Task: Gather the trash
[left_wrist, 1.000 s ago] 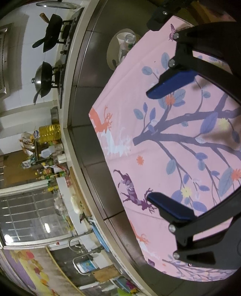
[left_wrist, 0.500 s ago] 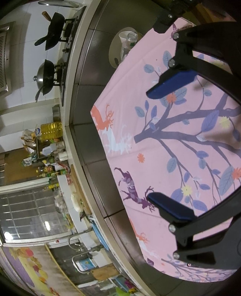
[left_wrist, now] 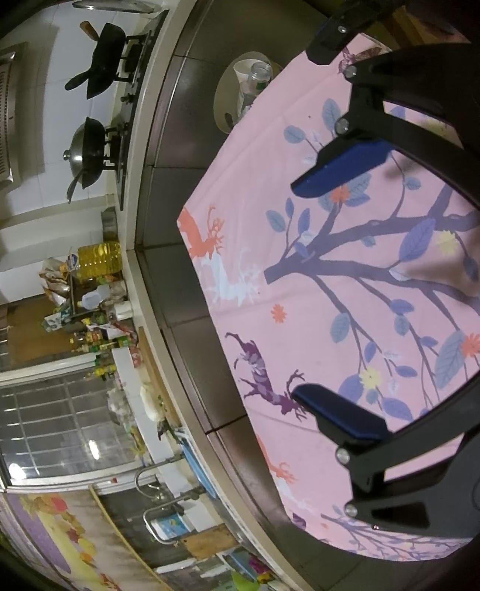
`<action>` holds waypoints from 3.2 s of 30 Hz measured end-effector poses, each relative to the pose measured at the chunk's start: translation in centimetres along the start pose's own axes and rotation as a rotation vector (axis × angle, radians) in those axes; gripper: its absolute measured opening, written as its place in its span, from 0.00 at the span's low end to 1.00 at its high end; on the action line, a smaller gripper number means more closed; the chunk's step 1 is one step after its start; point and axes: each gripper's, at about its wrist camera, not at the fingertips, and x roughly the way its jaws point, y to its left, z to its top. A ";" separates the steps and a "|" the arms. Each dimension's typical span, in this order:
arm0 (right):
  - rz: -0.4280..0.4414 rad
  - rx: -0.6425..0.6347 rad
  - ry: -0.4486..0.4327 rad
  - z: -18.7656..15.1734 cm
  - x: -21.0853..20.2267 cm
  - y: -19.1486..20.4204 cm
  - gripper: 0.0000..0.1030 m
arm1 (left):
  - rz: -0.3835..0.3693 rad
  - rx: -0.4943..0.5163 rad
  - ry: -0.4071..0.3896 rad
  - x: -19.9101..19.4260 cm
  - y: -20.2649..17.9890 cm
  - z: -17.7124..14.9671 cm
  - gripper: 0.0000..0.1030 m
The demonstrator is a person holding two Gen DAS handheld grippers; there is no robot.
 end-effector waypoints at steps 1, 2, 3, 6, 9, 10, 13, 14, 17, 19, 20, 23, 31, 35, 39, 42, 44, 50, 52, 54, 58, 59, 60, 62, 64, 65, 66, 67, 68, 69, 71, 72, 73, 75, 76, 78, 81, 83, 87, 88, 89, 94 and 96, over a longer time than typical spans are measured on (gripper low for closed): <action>0.001 0.005 0.000 -0.1 0.0 -0.1 0.81 | 0.000 -0.001 -0.002 0.0 0.0 0.0 0.94; 0.000 0.006 0.000 0.0 0.0 0.0 0.82 | 0.003 -0.001 -0.003 0.0 0.0 0.0 0.94; 0.000 0.010 0.000 -0.1 0.0 -0.1 0.82 | 0.005 -0.001 -0.004 0.0 0.0 -0.1 0.94; 0.001 0.014 0.004 0.0 0.0 0.0 0.83 | 0.016 -0.001 -0.008 0.1 0.1 -0.3 0.94; 0.000 0.013 0.007 -0.1 0.0 0.1 0.83 | 0.027 -0.006 -0.009 0.1 0.2 -0.5 0.94; -0.001 0.013 0.008 -0.1 0.0 0.0 0.83 | 0.028 -0.007 -0.011 0.1 0.2 -0.5 0.94; -0.003 0.020 0.012 -0.1 0.0 -0.1 0.83 | 0.028 -0.009 -0.016 -0.1 0.2 -0.5 0.94; -0.003 0.021 0.012 -0.1 0.0 -0.1 0.83 | 0.027 -0.009 -0.018 -0.1 0.2 -0.5 0.94; -0.002 0.022 0.014 0.0 0.1 -0.2 0.83 | 0.022 -0.007 -0.011 0.0 0.2 -0.5 0.94; -0.002 0.022 0.015 0.0 0.1 -0.2 0.83 | 0.021 -0.005 -0.009 -0.1 0.2 -0.4 0.94; -0.003 0.023 0.015 0.0 0.1 -0.2 0.83 | 0.022 -0.004 -0.008 -0.1 0.1 -0.4 0.94; -0.002 0.022 0.015 0.1 0.1 -0.2 0.83 | 0.020 -0.004 -0.005 -0.2 0.2 -0.3 0.94; 0.000 0.026 0.033 -0.3 0.4 -0.2 0.83 | 0.013 -0.004 0.007 0.0 0.1 -0.4 0.94; 0.001 0.026 0.038 -0.4 0.6 -0.2 0.83 | 0.010 -0.002 0.009 0.1 0.1 -0.4 0.94; 0.001 0.028 0.044 -0.3 0.7 -0.2 0.83 | 0.009 -0.005 0.009 0.1 0.0 -0.5 0.94; 0.001 0.029 0.044 -0.3 0.7 -0.2 0.83 | 0.009 -0.006 0.011 0.2 0.0 -0.5 0.94; 0.001 0.030 0.045 -0.4 0.7 -0.2 0.83 | 0.008 -0.006 0.015 0.3 -0.1 -0.7 0.94; 0.000 0.031 0.045 -0.3 0.8 -0.3 0.83 | 0.002 -0.002 0.014 0.5 -0.1 -1.1 0.94; -0.001 0.034 0.046 -0.6 0.8 -0.3 0.83 | 0.003 -0.002 0.015 0.5 -0.1 -1.0 0.94; -0.001 0.033 0.046 -0.5 0.8 -0.4 0.83 | 0.000 -0.003 0.015 0.5 -0.1 -1.2 0.94; -0.006 0.023 0.035 -0.7 0.7 -0.3 0.83 | -0.016 -0.005 0.016 0.6 -0.4 -1.4 0.94; -0.009 0.013 0.027 -0.7 0.6 -0.1 0.83 | -0.020 -0.006 0.018 0.6 -0.4 -1.3 0.94; -0.012 -0.003 0.014 -0.8 0.4 0.1 0.83 | -0.026 -0.008 0.019 0.5 -0.4 -1.3 0.94; -0.017 -0.022 -0.005 -0.9 0.0 0.5 0.83 | -0.037 -0.017 0.020 0.3 -0.4 -1.4 0.94; -0.026 -0.035 -0.018 -0.6 -0.3 0.6 0.83 | -0.054 -0.025 0.017 0.2 -0.2 -1.3 0.94; -0.029 -0.037 -0.022 -0.6 -0.4 0.7 0.83 | -0.062 -0.028 0.016 0.1 -0.2 -1.3 0.94; -0.031 -0.036 -0.022 -0.8 -0.5 0.7 0.83 | -0.070 -0.030 0.017 0.0 -0.1 -1.2 0.94; -0.032 -0.031 -0.018 -0.8 -0.5 0.6 0.83 | -0.075 -0.030 0.019 0.1 0.0 -1.1 0.94; -0.034 -0.026 -0.015 -0.8 -0.5 0.6 0.83 | -0.078 -0.030 0.021 0.1 0.0 -1.1 0.94; -0.035 -0.022 -0.011 -0.7 -0.4 0.5 0.83 | -0.078 -0.028 0.022 0.0 -0.1 -1.2 0.94; -0.037 -0.018 -0.005 -0.7 -0.4 0.5 0.83 | -0.076 -0.029 0.022 0.1 0.0 -1.1 0.94; -0.036 -0.020 -0.006 -0.9 -0.4 0.5 0.83 | -0.077 -0.029 0.022 0.0 -0.1 -1.2 0.94; -0.036 -0.021 -0.006 -0.7 -0.4 0.5 0.83 | -0.080 -0.031 0.023 0.1 -0.1 -1.1 0.94; -0.035 -0.025 -0.008 -0.5 -0.4 0.5 0.83 | -0.084 -0.029 0.031 0.2 -0.1 -1.2 0.94; -0.035 -0.025 -0.008 -0.5 -0.4 0.6 0.83 | -0.085 -0.028 0.035 0.2 -0.1 -1.3 0.94; -0.036 -0.021 -0.005 -0.5 -0.4 0.6 0.83 | -0.095 -0.030 0.041 0.3 0.0 -1.4 0.94; -0.036 -0.020 -0.003 -0.4 -0.4 0.5 0.83 | -0.104 -0.031 0.047 0.4 0.2 -1.4 0.94; -0.036 -0.021 -0.004 -0.4 -0.4 0.6 0.83 | -0.109 -0.028 0.047 0.2 0.2 -1.4 0.94; -0.037 -0.019 0.000 -0.5 -0.4 0.6 0.83 | -0.126 -0.030 0.052 0.1 0.5 -1.2 0.94; -0.037 -0.019 0.000 -0.5 -0.4 0.6 0.83 | -0.130 -0.035 0.054 0.1 0.6 -1.2 0.94; -0.037 -0.020 0.000 -0.5 -0.4 0.6 0.83 | -0.129 -0.037 0.052 0.2 0.7 -1.2 0.94; -0.036 -0.019 -0.001 -0.4 -0.3 0.6 0.83 | -0.106 -0.032 0.061 0.4 0.7 -1.1 0.94; -0.036 -0.020 -0.002 -0.4 -0.3 0.6 0.83 | -0.112 -0.033 0.062 0.3 0.7 -1.0 0.94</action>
